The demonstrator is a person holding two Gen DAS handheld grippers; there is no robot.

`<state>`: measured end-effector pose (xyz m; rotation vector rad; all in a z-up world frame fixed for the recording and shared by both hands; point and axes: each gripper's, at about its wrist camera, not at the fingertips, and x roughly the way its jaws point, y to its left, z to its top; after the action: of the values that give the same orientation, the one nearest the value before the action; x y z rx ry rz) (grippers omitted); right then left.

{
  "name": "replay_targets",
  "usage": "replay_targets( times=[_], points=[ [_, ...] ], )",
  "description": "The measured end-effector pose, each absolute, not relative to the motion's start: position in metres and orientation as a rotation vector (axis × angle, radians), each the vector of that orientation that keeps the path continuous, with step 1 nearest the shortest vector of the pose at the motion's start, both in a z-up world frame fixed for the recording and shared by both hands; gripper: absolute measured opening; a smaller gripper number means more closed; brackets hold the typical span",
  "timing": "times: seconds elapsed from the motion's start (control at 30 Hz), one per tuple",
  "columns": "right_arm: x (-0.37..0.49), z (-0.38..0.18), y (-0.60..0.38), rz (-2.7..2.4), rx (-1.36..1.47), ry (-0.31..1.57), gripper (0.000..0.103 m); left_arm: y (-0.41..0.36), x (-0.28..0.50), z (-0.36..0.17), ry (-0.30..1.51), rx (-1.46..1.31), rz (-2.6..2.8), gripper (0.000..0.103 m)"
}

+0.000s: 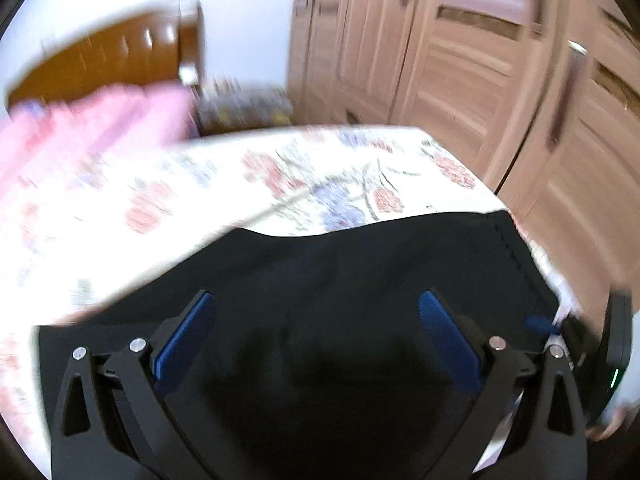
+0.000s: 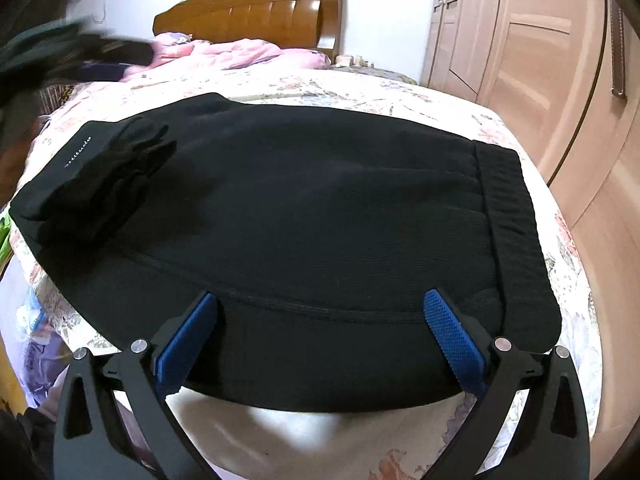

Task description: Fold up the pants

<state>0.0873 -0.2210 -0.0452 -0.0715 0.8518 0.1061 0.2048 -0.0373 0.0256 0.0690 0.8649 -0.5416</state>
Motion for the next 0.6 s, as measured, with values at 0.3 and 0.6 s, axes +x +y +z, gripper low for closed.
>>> replay_targets(
  times=[0.3,0.6],
  points=[
    [0.083,-0.045,-0.217,0.115,-0.072,0.848,0.099,-0.067,0.285,-0.053,1.040,0.075,-0.446,0.101],
    [0.080,-0.046,-0.219,0.113,-0.065,0.835,0.099,-0.104,0.215,-0.010,0.845,0.217,-0.548,0.101]
  ],
)
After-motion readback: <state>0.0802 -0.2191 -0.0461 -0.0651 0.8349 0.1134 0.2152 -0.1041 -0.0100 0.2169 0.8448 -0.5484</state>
